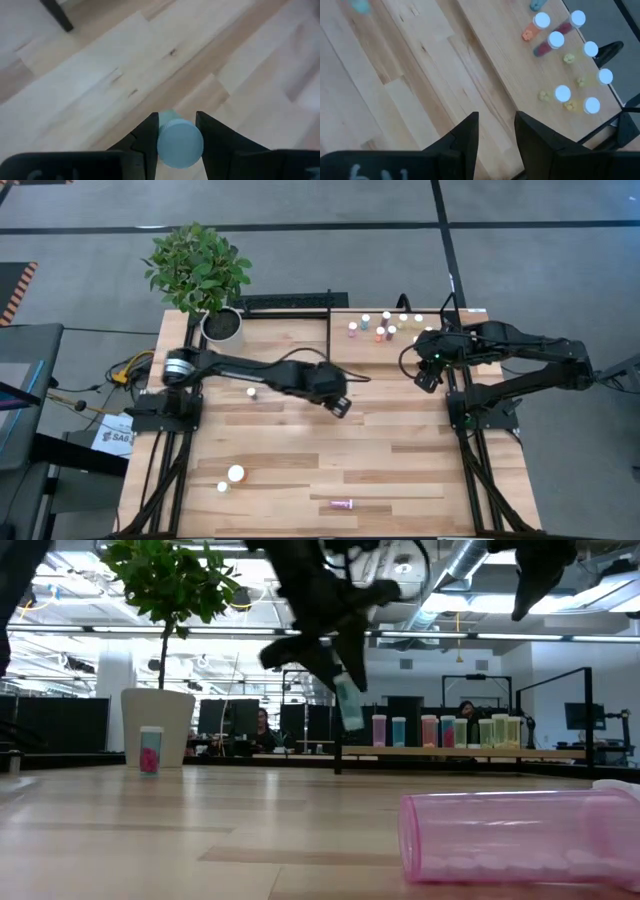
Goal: Pick and place medicine bottles onto shelf by color
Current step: Move the blue pill bottle to the center of the table
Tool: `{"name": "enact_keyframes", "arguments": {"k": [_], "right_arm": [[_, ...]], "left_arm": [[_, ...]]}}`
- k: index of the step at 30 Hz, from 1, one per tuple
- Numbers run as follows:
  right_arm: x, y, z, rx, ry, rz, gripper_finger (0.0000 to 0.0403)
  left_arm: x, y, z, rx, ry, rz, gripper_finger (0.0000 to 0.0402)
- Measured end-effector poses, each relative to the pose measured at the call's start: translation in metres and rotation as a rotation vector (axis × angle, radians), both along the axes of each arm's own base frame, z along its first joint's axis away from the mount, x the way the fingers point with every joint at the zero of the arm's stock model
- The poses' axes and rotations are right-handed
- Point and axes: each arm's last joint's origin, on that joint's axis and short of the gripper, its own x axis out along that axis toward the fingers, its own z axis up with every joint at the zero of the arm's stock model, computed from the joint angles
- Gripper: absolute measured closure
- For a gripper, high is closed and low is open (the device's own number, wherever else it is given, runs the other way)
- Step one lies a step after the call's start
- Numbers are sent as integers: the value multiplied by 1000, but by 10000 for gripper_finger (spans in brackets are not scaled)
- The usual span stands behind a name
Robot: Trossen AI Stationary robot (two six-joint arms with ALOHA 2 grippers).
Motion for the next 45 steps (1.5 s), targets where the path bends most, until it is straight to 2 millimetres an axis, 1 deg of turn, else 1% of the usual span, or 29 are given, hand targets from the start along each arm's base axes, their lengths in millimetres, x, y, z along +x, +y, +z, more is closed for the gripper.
{"name": "enact_keyframes", "arguments": {"k": [4, 7, 10, 15, 22, 25, 30, 34, 38, 45], "right_arm": [[0, 0, 0, -8, 9, 20, 255], [1, 0, 0, -19, 21, 46, 256], [3, 0, -1, -30, 28, 71, 256], [5, -2, 1, -43, 5, 82, 256], [9, -6, 3, -52, -47, 57, 256], [12, -8, 4, -57, -79, 44, 256], [12, -11, 5, -61, -91, 28, 256], [12, -13, 5, -65, -87, 22, 256], [11, -15, 5, -85, -69, 52, 256], [10, -19, 5, -103, -51, 64, 256]], "left_arm": [[25, 12, -4, 8, 49, 10, 303], [37, 20, -13, 8, 101, 27, 303], [43, 28, -22, 7, 129, 43, 303], [46, 41, -43, 2, 190, 52, 303], [44, 70, -44, 61, 206, 53, 303], [42, 81, -44, 49, 212, 33, 303], [41, 83, -50, 25, 236, 17, 303], [42, 80, -51, -16, 226, -4, 303], [43, 76, -51, 2, 231, -3, 303], [43, 76, -51, -30, 222, 11, 300]]}}
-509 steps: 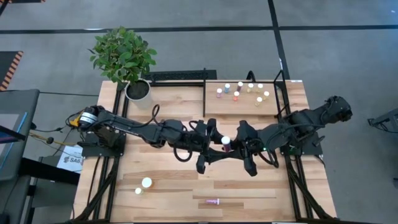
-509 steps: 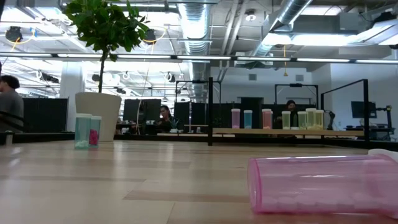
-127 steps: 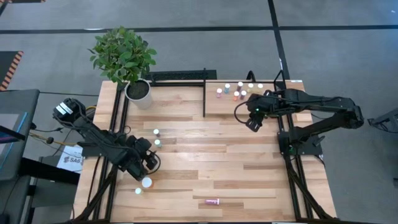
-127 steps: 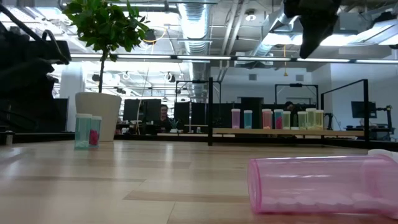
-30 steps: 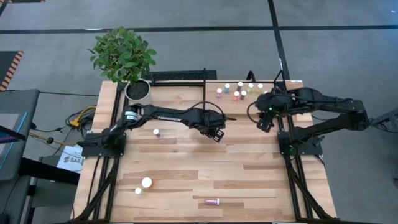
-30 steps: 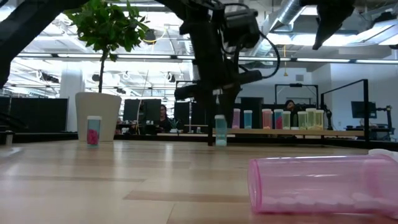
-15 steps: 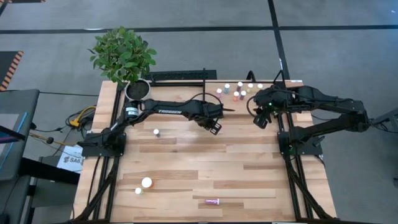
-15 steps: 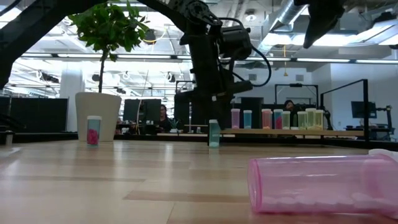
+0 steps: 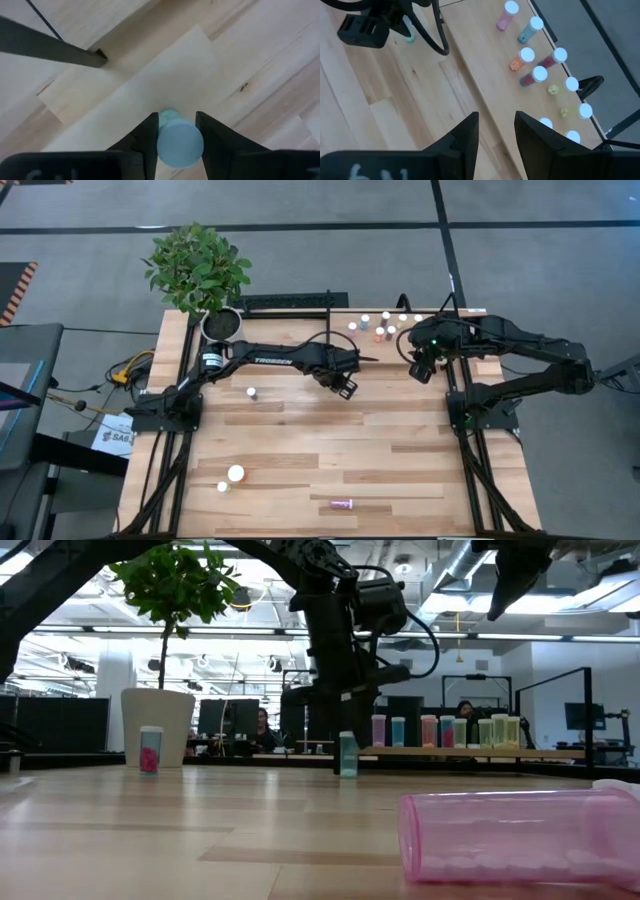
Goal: Pick and place medicine bottles onto shelf by color
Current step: Move the blue pill bottle to the center of the table
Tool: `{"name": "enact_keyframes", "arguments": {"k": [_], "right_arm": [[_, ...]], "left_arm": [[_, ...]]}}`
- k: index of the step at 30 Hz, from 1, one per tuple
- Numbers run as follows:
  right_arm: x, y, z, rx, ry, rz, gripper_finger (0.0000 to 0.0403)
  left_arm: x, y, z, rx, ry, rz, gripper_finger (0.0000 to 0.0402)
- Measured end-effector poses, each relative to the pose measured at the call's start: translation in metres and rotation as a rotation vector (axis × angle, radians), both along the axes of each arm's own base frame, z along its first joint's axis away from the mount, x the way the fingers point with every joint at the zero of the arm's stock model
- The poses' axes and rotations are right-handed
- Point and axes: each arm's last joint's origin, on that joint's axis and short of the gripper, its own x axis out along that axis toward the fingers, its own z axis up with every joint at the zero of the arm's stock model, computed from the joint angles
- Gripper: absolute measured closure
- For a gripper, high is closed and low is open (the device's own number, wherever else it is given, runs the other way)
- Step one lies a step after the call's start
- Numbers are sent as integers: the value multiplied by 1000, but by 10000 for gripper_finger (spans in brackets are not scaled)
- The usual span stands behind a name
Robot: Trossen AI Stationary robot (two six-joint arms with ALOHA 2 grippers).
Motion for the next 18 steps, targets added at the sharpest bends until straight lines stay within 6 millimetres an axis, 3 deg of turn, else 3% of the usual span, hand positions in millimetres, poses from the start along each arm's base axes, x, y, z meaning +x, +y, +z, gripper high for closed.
{"name": "enact_keyframes", "arguments": {"k": [12, 18], "right_arm": [[0, -1, 0, -1, 3, -3, 256], [0, -1, 0, -10, 13, 16, 256]], "left_arm": [[0, -2, 2, -93, -21, -3, 203], [-7, -1, 36, -45, 78, -6, 172]]}}
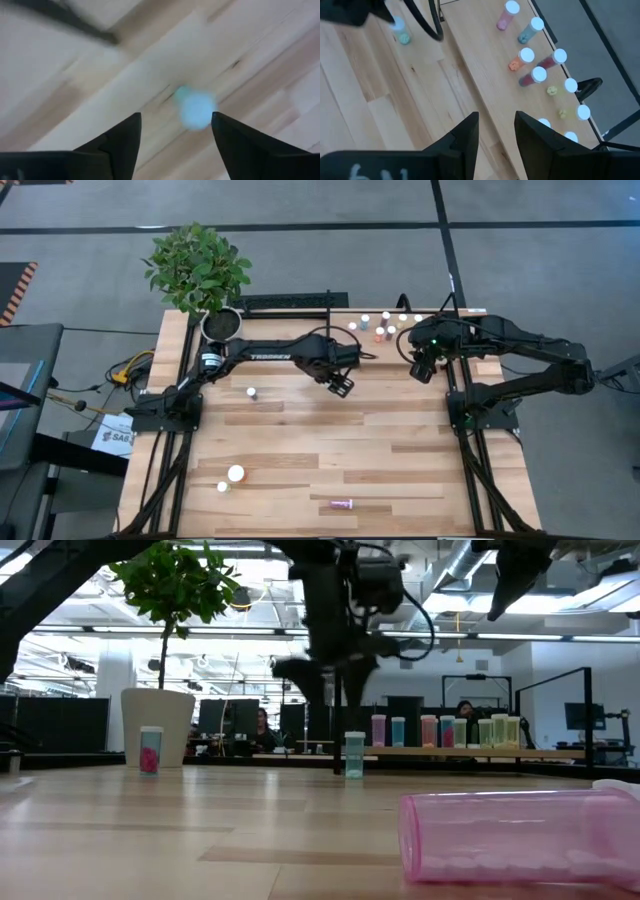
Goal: Pick and place medicine bottles onto shelf by color
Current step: Move the blue pill bottle to the center of the table
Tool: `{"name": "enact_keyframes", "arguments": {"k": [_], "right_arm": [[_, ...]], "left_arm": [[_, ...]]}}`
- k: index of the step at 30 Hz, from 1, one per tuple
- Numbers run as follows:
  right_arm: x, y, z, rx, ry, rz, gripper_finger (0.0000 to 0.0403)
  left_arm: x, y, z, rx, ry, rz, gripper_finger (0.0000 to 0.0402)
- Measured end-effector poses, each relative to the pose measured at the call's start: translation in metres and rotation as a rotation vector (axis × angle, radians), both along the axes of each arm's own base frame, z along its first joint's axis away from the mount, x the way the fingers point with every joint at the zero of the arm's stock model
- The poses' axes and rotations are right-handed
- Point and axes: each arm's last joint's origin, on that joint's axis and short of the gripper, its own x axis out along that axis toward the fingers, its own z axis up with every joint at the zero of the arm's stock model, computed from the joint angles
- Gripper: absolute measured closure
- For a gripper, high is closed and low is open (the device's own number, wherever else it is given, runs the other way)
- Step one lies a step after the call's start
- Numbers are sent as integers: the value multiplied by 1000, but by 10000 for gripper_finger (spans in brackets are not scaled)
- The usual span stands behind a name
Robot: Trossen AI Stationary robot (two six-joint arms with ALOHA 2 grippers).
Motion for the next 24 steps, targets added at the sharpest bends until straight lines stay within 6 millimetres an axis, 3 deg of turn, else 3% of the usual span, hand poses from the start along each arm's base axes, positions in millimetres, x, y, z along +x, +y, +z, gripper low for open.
{"name": "enact_keyframes", "arguments": {"k": [6, 8, 13, 18, 21, 24], "right_arm": [[0, 0, 0, -1, 1, 3, 256], [0, 0, 0, -1, 1, 2, 256], [0, 0, 0, 2, 4, -1, 256], [0, 0, 0, 1, 1, 0, 256], [0, 0, 0, -1, -5, 0, 256], [1, 0, 1, -4, -20, 0, 255]], "left_arm": [[-23, -21, 42, 95, 246, -140, 166], [-29, -32, 45, 130, 330, -200, 166], [-43, -56, 50, 67, 324, -325, 165], [-82, -71, 28, -13, 453, -316, 165], [-120, -73, 15, -33, 565, -219, 165], [-151, -71, 5, -30, 540, -85, 165]]}}
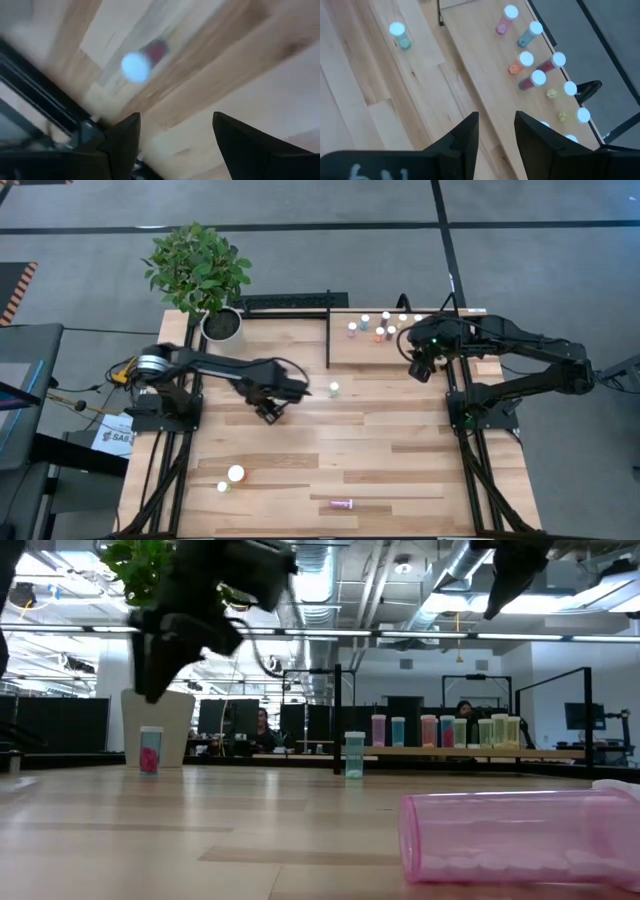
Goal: Pick and place medicine bottles onto shelf by color
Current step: Move the blue pill bottle to the center of the table
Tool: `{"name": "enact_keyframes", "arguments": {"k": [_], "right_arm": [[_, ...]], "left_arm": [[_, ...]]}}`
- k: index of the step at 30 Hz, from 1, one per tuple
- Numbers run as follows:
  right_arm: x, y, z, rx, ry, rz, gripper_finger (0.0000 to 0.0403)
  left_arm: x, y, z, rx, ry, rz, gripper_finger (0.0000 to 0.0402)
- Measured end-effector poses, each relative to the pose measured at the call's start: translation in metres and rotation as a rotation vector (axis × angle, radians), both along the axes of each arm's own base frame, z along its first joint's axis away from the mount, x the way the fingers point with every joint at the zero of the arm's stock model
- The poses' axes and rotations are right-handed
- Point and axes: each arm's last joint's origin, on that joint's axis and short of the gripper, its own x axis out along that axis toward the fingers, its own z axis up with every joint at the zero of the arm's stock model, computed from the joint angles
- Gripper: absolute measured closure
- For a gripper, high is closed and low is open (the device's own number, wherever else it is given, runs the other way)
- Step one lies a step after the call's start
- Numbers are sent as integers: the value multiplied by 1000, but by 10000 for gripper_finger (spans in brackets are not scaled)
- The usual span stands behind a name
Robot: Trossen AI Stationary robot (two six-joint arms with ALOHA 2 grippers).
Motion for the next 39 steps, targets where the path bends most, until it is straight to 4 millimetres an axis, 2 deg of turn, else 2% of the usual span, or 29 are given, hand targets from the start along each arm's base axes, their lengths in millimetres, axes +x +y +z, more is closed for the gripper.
{"name": "enact_keyframes", "arguments": {"k": [5, 8, 12, 18, 24, 30, 34, 39], "right_arm": [[5, -1, 3, -11, -52, 1, 255], [8, -2, 3, -18, -74, 3, 255], [14, -3, 2, -36, -72, 29, 255], [23, -7, -4, -36, -29, 36, 255], [32, -12, -12, -30, 30, 36, 255], [39, -16, -19, -32, 84, 52, 255], [40, -17, -21, -31, 104, 55, 255], [37, -20, -21, -32, 119, 48, 255]], "left_arm": [[-40, 1, -2, 71, -180, 182, 165], [-61, 5, -3, 121, -229, 314, 165], [-77, 11, -13, 176, -291, 452, 165], [-71, 16, -31, 151, -421, 502, 165], [-68, 24, -36, 237, -422, 504, 165], [-62, 31, -42, 236, -431, 516, 169], [-60, 31, -47, 217, -408, 518, 187], [-59, 31, -49, 225, -407, 521, 230]]}}
